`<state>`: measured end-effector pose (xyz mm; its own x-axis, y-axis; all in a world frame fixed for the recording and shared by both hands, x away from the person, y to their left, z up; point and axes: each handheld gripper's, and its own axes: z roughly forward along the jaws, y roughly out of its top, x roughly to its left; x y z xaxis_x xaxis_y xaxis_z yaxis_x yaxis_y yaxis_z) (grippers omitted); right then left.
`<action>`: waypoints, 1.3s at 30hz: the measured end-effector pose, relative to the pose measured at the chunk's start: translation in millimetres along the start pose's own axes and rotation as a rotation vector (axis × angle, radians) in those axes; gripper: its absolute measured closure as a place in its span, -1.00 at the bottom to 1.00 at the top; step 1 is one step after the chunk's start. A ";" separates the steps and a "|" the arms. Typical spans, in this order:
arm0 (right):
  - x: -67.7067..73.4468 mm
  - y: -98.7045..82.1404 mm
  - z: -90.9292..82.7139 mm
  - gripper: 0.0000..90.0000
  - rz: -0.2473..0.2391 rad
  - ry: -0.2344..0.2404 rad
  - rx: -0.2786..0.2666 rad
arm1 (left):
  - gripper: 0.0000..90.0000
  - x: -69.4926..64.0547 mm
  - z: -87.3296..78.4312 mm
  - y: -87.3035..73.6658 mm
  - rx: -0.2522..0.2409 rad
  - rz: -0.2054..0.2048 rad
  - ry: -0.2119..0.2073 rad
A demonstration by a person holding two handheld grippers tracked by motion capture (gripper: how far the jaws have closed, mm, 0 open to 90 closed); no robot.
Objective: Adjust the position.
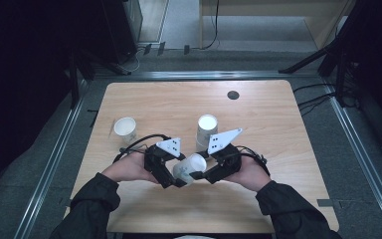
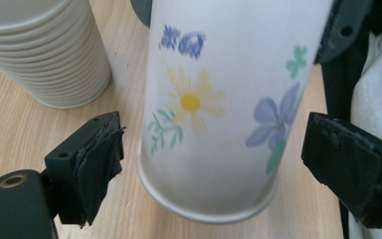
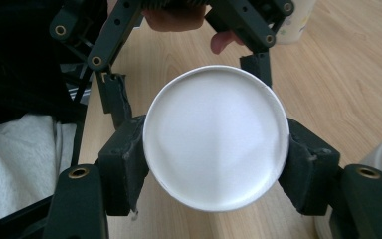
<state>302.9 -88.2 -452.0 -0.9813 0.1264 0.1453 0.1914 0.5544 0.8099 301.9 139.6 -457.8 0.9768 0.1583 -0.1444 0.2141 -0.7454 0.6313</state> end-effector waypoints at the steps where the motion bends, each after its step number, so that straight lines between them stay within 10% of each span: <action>1: -0.7 -0.2 -1.8 -0.23 0.000 0.000 -0.003 | -0.79 -0.5 -0.2 -0.5 -0.006 -0.002 0.004; 20: -3.8 1.1 -15.7 -0.23 0.051 0.044 -0.100 | -0.84 -5.5 0.1 -7.9 -0.183 -0.049 -0.003; 39: -6.3 -0.1 -13.8 -0.22 0.098 0.073 -0.115 | -0.32 -6.0 -5.4 -11.7 -0.226 0.001 0.008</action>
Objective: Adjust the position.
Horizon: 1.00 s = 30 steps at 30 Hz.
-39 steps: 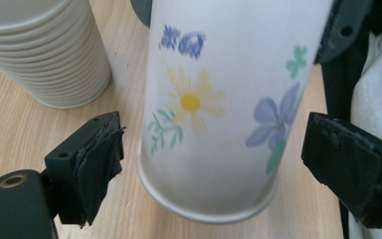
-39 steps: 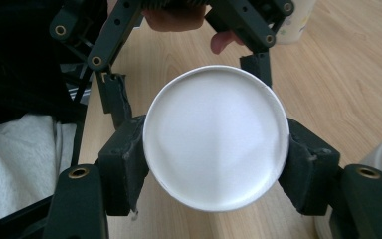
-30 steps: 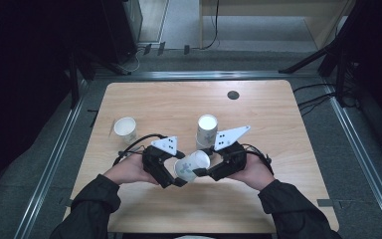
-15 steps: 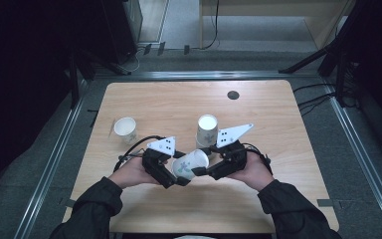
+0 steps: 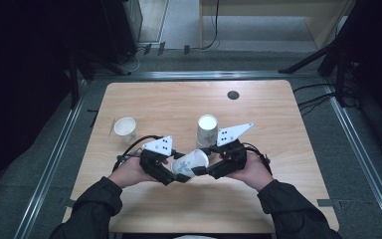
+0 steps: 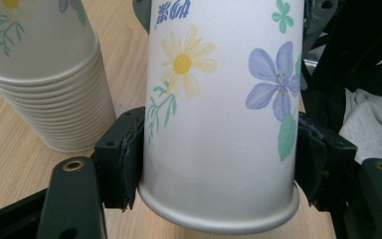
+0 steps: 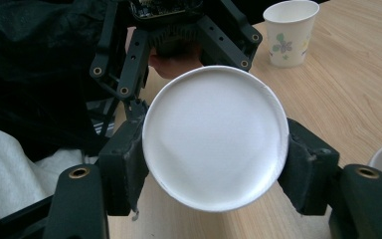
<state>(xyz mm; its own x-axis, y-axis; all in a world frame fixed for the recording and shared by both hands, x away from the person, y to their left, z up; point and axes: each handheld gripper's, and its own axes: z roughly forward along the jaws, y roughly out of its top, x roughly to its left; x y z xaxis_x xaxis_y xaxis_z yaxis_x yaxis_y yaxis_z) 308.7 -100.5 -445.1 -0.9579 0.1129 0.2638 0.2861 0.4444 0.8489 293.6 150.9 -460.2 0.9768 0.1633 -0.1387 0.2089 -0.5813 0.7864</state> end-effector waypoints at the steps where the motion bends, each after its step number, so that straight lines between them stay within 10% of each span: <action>1: -0.3 -0.2 0.3 -0.22 -0.002 0.000 0.002 | -0.31 0.0 0.1 0.0 0.004 0.002 -0.002; 19: 0.5 -4.0 5.3 -0.52 -0.032 -0.043 0.075 | -0.25 7.4 -20.3 2.2 0.021 -0.015 0.007; 30: 2.1 -7.6 10.4 -0.51 -0.063 -0.085 0.117 | -0.26 8.4 -14.3 5.4 0.213 0.012 -0.008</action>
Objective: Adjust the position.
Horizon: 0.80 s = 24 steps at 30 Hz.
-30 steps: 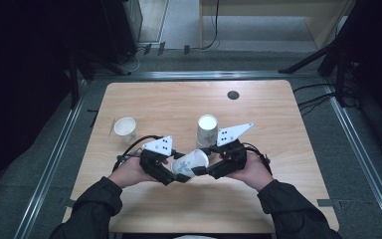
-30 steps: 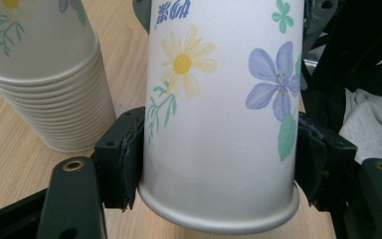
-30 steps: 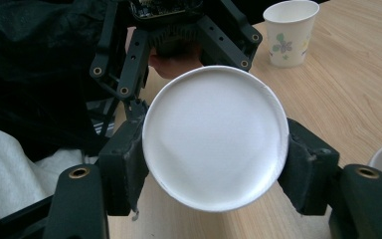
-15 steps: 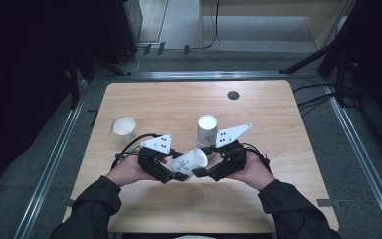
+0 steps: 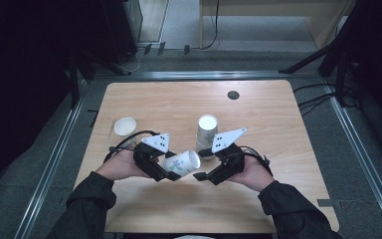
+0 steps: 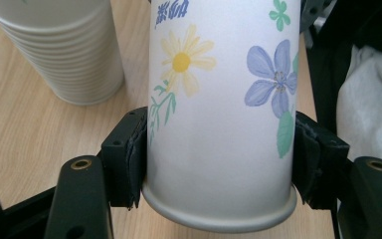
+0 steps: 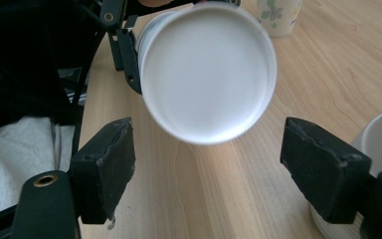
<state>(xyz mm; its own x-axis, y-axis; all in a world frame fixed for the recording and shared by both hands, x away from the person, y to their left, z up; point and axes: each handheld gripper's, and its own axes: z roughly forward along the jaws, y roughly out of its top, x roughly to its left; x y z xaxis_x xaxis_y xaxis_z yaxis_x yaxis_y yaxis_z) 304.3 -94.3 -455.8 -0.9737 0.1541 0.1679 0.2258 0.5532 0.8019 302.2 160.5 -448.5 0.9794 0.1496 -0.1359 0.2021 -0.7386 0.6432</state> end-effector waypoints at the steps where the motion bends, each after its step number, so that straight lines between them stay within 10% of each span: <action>1: 0.3 -0.4 0.9 -0.51 -0.003 -0.003 0.002 | -0.26 -0.7 2.4 0.9 0.015 0.002 0.002; 11: 3.5 -1.9 11.2 -0.47 -0.026 0.015 0.030 | -0.27 -3.0 20.5 5.7 0.139 0.012 -0.035; 24: 8.7 -2.7 26.4 -0.26 -0.058 0.066 0.097 | -0.30 -8.7 29.2 10.2 0.160 0.053 -0.047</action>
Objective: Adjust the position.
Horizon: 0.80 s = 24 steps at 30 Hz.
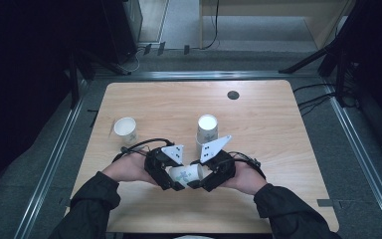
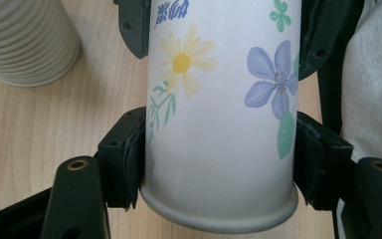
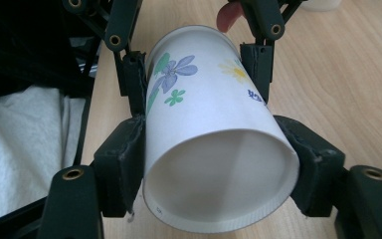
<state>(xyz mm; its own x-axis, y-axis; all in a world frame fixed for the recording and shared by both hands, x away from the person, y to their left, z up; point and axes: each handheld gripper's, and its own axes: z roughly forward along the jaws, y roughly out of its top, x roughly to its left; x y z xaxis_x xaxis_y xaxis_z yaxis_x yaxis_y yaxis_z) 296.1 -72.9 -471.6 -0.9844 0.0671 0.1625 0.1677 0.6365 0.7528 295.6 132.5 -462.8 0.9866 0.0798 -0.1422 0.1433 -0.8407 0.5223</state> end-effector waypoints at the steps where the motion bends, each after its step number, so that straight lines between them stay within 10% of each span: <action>1: 0.0 -0.2 -0.4 -0.24 -0.003 0.001 0.002 | -0.32 -0.2 0.1 -0.5 -0.005 0.006 0.000; 7: 0.1 0.7 -5.6 -0.24 -0.014 -0.013 0.000 | -0.70 1.9 -1.1 -2.5 -0.056 -0.040 -0.005; 24: -5.8 1.8 -42.3 -0.24 0.025 -0.036 -0.129 | -0.75 3.1 -11.1 -10.2 -0.248 -0.091 0.043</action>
<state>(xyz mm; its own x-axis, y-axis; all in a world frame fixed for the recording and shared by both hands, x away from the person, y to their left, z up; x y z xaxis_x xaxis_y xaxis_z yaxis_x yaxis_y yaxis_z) 304.3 -104.6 -444.2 -0.9807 0.1105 0.1614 0.1955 0.5303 0.8250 298.1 147.3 -459.2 0.9704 0.1768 -0.1647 0.2413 -0.6724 0.6998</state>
